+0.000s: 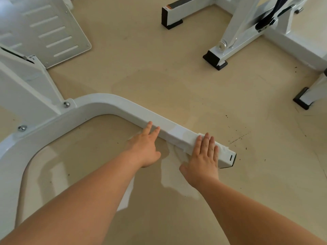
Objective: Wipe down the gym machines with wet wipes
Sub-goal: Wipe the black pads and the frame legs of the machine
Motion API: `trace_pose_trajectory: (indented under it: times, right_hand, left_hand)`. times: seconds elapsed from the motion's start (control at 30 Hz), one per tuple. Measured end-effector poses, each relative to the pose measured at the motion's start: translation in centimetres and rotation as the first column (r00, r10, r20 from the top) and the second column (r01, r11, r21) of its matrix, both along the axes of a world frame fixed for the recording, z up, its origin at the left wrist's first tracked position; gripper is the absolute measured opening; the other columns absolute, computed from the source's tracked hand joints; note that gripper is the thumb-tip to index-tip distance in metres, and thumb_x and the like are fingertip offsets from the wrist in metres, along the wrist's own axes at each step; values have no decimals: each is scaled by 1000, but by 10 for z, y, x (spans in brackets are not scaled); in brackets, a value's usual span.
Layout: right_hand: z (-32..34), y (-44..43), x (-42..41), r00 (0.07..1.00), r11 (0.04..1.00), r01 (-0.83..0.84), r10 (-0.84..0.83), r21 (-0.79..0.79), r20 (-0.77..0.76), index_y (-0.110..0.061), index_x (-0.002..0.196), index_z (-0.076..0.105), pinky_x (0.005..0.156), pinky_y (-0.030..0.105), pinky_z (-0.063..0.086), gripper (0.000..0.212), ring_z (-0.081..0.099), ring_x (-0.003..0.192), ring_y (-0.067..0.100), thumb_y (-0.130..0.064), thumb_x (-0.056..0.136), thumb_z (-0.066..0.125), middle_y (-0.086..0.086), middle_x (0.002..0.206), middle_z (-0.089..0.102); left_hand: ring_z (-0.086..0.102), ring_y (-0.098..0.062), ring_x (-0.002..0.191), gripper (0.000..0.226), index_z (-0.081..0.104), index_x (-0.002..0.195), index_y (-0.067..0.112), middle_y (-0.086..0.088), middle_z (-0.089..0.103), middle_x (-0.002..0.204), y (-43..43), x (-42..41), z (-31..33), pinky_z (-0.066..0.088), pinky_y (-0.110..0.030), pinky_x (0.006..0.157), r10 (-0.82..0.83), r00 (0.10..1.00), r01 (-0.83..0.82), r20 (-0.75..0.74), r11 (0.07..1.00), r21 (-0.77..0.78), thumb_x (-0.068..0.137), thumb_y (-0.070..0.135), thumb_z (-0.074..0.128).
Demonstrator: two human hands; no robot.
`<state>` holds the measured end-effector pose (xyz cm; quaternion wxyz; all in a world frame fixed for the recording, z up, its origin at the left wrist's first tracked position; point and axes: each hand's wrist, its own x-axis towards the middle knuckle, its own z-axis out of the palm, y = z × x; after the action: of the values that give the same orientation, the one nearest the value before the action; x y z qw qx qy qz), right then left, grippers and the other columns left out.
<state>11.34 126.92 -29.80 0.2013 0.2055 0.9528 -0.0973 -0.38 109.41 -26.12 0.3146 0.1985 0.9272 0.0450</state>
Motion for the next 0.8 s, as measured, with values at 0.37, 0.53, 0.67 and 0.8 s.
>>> trace_pose_trajectory:
  times: [0.37, 0.53, 0.67, 0.8]
  right_hand:
    - [-6, -70, -102, 925, 926, -377, 377, 6, 55, -6, 149, -37, 124, 51, -16, 127, -39, 147, 36, -74, 86, 50, 17, 157, -44]
    - [-7, -69, -106, 883, 883, -469, 469, -1, -10, -9, 153, -34, 125, 47, -16, 116, -37, 148, 30, -64, 93, 49, 13, 158, -43]
    - [-3, -82, -95, 949, 947, -317, 317, 49, 12, -4, 152, -33, 124, 50, -16, 113, -36, 149, 36, -53, 93, 49, 18, 159, -41]
    - [1, -103, -123, 954, 950, -294, 298, -107, 25, -7, 155, -30, 124, 50, -16, 129, -37, 148, 34, -69, 83, 58, 15, 160, -40]
  left_hand:
    - [38, -33, 142, 101, -5, 161, 24, -3, -29, 164, -86, -70, 7, 44, -44, 107, 250, 956, -278, -154, 940, -198, 90, 46, 63]
    - [37, -38, 141, 107, -10, 161, 22, 0, -29, 164, -143, -95, 6, 41, -47, 109, 358, 907, -407, -222, 880, -245, 88, 47, 66]
    - [31, -30, 148, 114, -12, 161, 21, 6, -29, 164, -172, -101, -2, 37, -44, 113, 436, 892, -452, -120, 864, -223, 84, 46, 68]
    - [31, -25, 149, 119, -13, 161, 21, 9, -25, 166, -181, -98, -5, 38, -41, 112, 437, 891, -454, -126, 861, -227, 81, 48, 71]
